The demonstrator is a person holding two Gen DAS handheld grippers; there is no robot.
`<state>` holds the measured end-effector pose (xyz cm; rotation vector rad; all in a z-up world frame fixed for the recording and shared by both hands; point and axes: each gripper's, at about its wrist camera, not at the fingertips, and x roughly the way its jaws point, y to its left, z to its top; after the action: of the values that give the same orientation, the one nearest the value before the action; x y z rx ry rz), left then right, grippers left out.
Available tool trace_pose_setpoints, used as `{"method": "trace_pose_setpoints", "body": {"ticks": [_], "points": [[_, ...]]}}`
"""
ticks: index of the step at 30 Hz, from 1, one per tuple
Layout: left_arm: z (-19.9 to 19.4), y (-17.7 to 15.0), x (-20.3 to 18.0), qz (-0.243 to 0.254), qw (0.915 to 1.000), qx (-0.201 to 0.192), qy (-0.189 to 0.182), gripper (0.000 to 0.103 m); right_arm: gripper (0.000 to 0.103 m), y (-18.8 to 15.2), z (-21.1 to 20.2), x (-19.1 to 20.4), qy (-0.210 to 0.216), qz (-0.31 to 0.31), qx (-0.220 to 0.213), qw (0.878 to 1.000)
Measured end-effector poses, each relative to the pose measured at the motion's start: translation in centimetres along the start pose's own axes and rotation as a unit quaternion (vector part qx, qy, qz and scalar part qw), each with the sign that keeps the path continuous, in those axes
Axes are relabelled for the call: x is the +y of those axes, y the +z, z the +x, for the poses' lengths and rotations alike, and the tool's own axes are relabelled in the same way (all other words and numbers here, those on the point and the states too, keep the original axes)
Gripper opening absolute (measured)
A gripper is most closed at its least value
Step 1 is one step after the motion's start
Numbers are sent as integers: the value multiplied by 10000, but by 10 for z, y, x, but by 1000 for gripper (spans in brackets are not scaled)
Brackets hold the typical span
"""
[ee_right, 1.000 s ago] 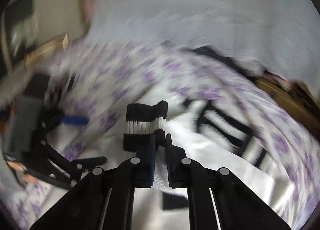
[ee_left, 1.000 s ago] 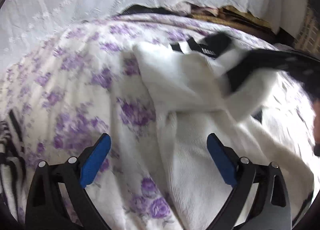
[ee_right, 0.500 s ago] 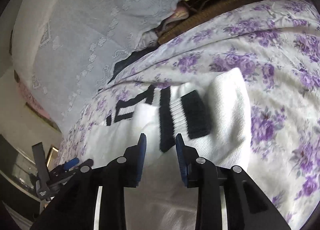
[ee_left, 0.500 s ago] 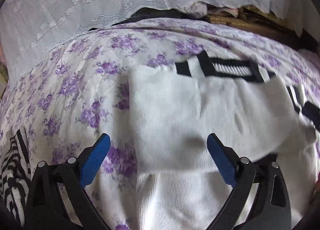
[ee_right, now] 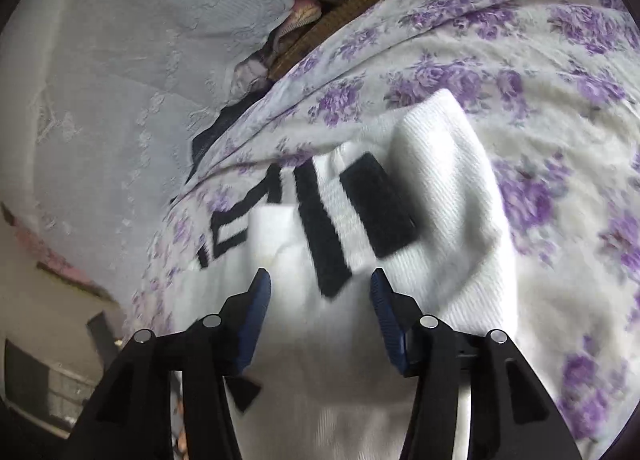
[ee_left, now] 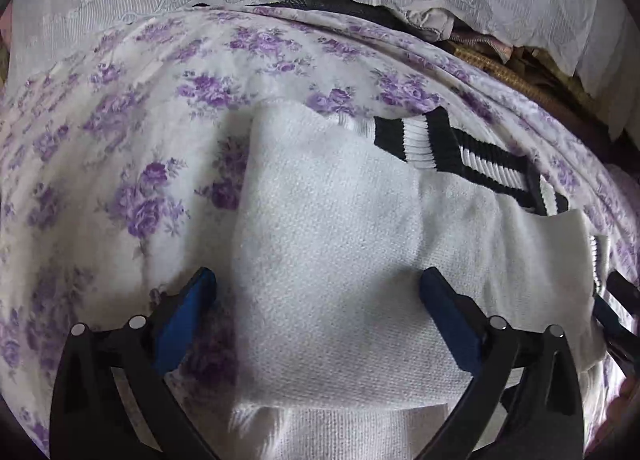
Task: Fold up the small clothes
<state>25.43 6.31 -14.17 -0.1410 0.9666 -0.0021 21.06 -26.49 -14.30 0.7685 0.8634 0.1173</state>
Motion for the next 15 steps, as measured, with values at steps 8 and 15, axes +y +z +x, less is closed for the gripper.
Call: {"method": "trace_pose_setpoints", "body": {"ticks": [8,15], "points": [[-28,-6,0,105,9980,-593,181,99,11,-10,-51,7,175,-724,-1179,9902],[-12,-10,6,63,9997,-93,203,99,16,-14,-39,-34,-506,-121,-653,9965]]}}
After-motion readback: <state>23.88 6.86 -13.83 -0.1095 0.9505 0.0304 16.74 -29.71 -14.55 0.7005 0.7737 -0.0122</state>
